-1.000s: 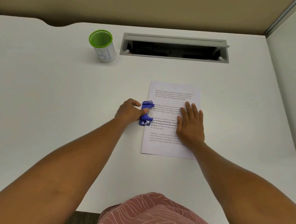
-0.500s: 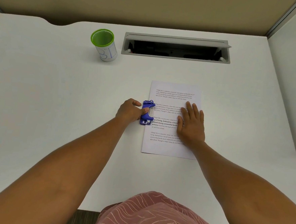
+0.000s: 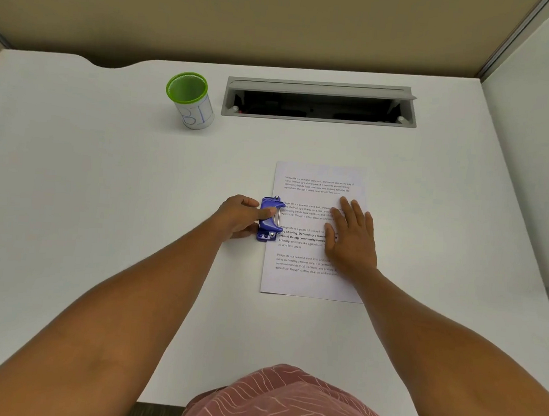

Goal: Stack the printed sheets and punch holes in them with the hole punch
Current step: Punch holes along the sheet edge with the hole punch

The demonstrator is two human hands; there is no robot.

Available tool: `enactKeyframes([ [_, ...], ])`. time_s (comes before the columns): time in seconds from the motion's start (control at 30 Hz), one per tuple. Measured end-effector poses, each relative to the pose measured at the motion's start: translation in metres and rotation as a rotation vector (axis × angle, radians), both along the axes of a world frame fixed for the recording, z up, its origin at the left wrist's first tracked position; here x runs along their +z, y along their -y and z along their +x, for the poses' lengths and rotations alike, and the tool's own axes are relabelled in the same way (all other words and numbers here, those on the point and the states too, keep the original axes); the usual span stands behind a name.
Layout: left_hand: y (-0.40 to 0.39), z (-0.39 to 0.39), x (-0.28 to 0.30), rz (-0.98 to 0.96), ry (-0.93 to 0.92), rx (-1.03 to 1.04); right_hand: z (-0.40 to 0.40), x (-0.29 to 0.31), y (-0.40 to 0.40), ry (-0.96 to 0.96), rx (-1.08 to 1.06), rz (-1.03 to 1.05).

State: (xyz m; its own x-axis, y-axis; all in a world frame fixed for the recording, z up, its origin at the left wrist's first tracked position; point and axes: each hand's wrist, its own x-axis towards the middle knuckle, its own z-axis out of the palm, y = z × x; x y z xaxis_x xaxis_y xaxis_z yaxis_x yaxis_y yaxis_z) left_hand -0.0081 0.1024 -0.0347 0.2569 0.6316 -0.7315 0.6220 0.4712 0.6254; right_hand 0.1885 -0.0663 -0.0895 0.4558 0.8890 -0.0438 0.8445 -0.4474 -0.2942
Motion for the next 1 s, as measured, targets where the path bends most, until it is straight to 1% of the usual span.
enactKeyframes([
  [0.17,0.004,-0.001,0.000,-0.023,0.029,0.055,0.001,0.003,-0.001,-0.020,0.004,-0.025],
  [0.37,0.012,0.000,0.005,0.007,0.041,0.117,0.003,0.007,-0.003,-0.056,0.011,-0.036],
  [0.47,0.017,-0.001,0.009,0.006,0.031,0.125,0.005,0.009,-0.002,-0.088,0.003,-0.030],
  [0.6,0.023,-0.006,0.016,-0.066,0.049,0.119,0.005,0.013,0.001,-0.112,-0.010,-0.026],
  [0.73,0.032,-0.012,0.024,-0.104,0.025,0.101,0.002,0.019,0.007,-0.126,-0.011,-0.010],
  [0.87,0.046,-0.016,0.030,-0.112,0.004,0.110,-0.001,0.022,0.017,-0.137,-0.021,-0.002],
  [1.0,0.062,-0.016,0.031,-0.095,0.021,0.155,-0.005,0.024,0.029,-0.144,-0.022,-0.001],
])
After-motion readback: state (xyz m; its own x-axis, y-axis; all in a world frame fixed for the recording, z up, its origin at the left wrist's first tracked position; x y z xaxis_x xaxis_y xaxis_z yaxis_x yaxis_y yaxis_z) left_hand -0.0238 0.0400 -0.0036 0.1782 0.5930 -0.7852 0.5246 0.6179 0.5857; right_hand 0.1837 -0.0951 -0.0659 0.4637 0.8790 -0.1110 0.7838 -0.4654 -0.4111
